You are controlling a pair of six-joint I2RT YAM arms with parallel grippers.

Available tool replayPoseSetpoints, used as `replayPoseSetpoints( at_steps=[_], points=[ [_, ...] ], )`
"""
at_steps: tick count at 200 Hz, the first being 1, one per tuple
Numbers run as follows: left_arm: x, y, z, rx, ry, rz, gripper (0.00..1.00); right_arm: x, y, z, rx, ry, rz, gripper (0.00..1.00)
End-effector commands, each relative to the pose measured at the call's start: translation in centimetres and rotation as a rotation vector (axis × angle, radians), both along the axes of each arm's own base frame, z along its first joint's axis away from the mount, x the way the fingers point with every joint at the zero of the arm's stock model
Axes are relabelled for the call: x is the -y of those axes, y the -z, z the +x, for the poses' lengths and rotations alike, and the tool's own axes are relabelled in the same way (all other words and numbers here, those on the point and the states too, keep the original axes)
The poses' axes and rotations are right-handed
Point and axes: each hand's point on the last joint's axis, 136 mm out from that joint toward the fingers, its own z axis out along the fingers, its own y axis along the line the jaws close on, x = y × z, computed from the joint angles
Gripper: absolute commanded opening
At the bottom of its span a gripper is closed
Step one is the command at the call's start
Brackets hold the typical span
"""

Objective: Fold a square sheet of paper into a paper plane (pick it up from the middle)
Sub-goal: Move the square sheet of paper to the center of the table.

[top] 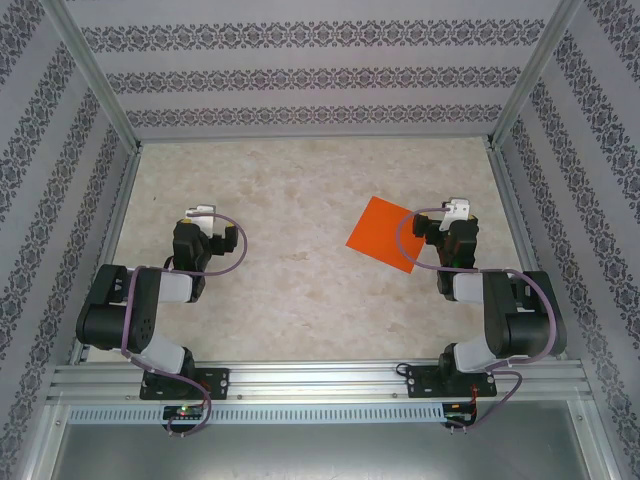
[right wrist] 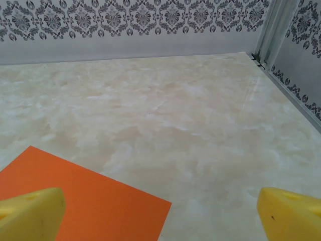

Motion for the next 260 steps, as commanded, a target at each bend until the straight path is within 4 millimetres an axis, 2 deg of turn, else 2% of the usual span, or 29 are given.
replayPoseSetpoints(
  at_steps=[1,152,174,198,215,234,249,260],
  points=[
    [-0.5,-1.5,1.0,0.058,-0.014,0.009,1.00,-0.4,-1.5,0.8,0.051,-0.020,-0.005,0.98],
    [-0.5,-1.6,1.0,0.065,-0.014,0.010,1.00,-0.2,-1.5,0.8,0.054,-0.022,0.006,0.98],
    [0.1,-1.8,0.7,0.079,0.022,0.009,1.00,-0.6,-1.7,0.6,0.060,-0.021,-0.013,0.98],
    [-0.5,-3.9,-0.6,0.134,-0.015,-0.003,1.00,-0.6,-2.6,0.2,0.080,-0.004,-0.034,0.98],
    [-1.2,-5.4,-0.9,0.064,-0.063,-0.037,1.00,-0.6,-3.8,0.1,0.040,0.006,-0.028,0.98],
    [-1.5,-8.1,-1.7,0.076,-0.095,-0.084,1.00,-0.8,-4.4,-0.3,-0.132,0.022,0.047,0.98],
    [-1.2,-11.0,-2.8,0.159,-0.081,-0.146,1.00,-0.6,-6.1,-0.9,-0.142,0.071,0.142,0.98],
    [-1.2,-12.5,-3.5,0.185,-0.094,-0.194,1.00,-0.1,-6.5,-2.0,-0.188,0.147,0.254,0.98]
  ],
)
